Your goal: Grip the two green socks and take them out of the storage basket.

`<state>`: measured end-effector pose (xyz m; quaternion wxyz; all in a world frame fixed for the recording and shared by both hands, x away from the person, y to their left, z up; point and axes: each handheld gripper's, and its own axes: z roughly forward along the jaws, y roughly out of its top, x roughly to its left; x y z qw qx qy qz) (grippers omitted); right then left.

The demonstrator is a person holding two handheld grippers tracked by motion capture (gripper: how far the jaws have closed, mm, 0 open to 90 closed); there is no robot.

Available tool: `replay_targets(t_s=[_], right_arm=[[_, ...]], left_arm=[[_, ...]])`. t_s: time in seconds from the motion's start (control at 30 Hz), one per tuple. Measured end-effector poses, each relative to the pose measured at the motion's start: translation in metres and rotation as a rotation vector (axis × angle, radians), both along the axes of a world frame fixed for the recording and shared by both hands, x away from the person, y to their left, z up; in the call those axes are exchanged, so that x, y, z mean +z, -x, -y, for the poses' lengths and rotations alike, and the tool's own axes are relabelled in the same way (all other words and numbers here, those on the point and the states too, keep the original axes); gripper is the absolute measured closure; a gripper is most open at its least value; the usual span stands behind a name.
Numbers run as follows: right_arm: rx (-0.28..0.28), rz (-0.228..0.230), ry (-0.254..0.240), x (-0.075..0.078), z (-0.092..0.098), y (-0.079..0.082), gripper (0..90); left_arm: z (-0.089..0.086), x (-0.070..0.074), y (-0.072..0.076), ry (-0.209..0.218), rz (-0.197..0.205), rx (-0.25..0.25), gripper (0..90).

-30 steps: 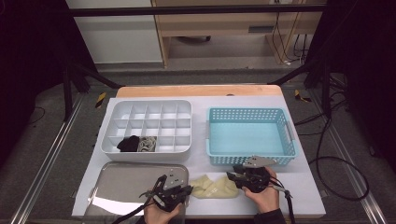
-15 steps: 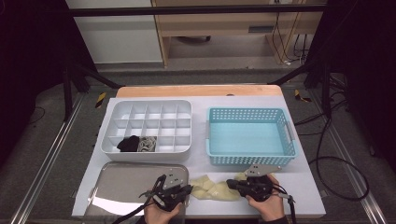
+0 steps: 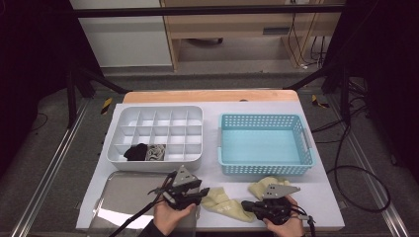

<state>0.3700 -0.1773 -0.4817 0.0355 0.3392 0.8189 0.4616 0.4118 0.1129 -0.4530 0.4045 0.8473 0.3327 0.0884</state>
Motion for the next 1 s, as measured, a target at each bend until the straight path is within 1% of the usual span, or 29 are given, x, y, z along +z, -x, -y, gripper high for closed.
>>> replay_targets(t_s=[0.03,0.1,0.13,0.17,0.2,0.23,0.27,0.3,0.33,0.37,0.43,0.5,0.57,0.63,0.67,0.77,0.83,0.9,0.97,1.0], right_arm=[[0.000,0.002,0.001,0.000,0.000,0.000,89.0],[0.000,0.002,0.000,0.000,0.000,-0.001,89.0],[-0.001,0.004,0.000,0.000,0.000,-0.001,89.0],[-0.003,0.008,0.001,0.001,-0.001,-0.002,89.0],[-0.001,0.008,0.002,0.002,-0.001,-0.002,89.0],[-0.001,0.010,0.006,0.002,-0.001,-0.003,89.0],[-0.002,0.014,0.004,0.003,-0.002,-0.004,89.1],[0.000,0.015,0.004,0.004,-0.002,-0.005,89.1],[-0.001,0.018,0.003,0.004,-0.003,-0.006,89.1],[-0.002,0.022,0.003,0.005,-0.003,-0.007,89.1],[-0.004,0.035,-0.001,0.008,-0.003,-0.009,89.1],[-0.008,0.056,-0.010,0.013,-0.002,-0.011,88.9],[-0.012,0.078,-0.022,0.018,0.000,-0.011,88.5],[-0.006,0.091,-0.033,0.021,0.001,-0.011,88.3],[-0.004,0.099,-0.035,0.022,0.002,-0.011,88.1],[0.005,0.103,-0.031,0.022,0.002,-0.010,87.1],[0.017,0.094,-0.022,0.019,0.001,-0.008,86.1],[0.034,0.074,-0.012,0.014,-0.002,-0.005,85.0],[0.038,0.063,-0.017,0.009,-0.003,-0.001,84.4],[0.037,0.058,-0.018,0.006,-0.004,0.001,83.8]], left_arm=[[0.007,-0.004,-0.004,-0.019,-0.013,-0.020,52.6],[0.015,-0.009,-0.007,-0.049,-0.017,-0.038,52.2],[0.020,-0.013,-0.009,-0.067,-0.039,-0.060,52.7],[0.023,-0.016,-0.010,-0.078,-0.048,-0.069,55.5],[0.024,-0.018,-0.010,-0.087,-0.059,-0.077,62.3],[0.025,-0.020,-0.010,-0.090,-0.067,-0.078,66.5],[0.026,-0.020,-0.009,-0.090,-0.072,-0.082,73.7],[0.026,-0.019,-0.009,-0.087,-0.076,-0.079,79.1],[0.025,-0.018,-0.009,-0.090,-0.068,-0.073,80.7],[0.024,-0.016,-0.008,-0.096,-0.054,-0.057,81.6],[0.019,-0.008,-0.010,-0.070,-0.005,0.011,82.2],[0.013,0.000,-0.012,-0.036,0.028,0.081,82.3],[0.008,0.006,-0.013,-0.020,0.051,0.127,82.3],[0.006,0.008,-0.013,-0.014,0.047,0.143,82.3],[0.006,0.008,-0.013,-0.020,0.047,0.150,82.3],[0.007,0.003,-0.009,-0.038,0.035,0.153,82.2],[0.007,-0.002,-0.008,-0.041,0.020,0.156,82.1],[0.007,-0.006,-0.005,-0.041,0.012,0.161,82.1],[0.005,-0.009,-0.004,-0.042,0.007,0.163,82.1],[0.004,-0.009,-0.004,-0.035,0.007,0.167,82.0]])
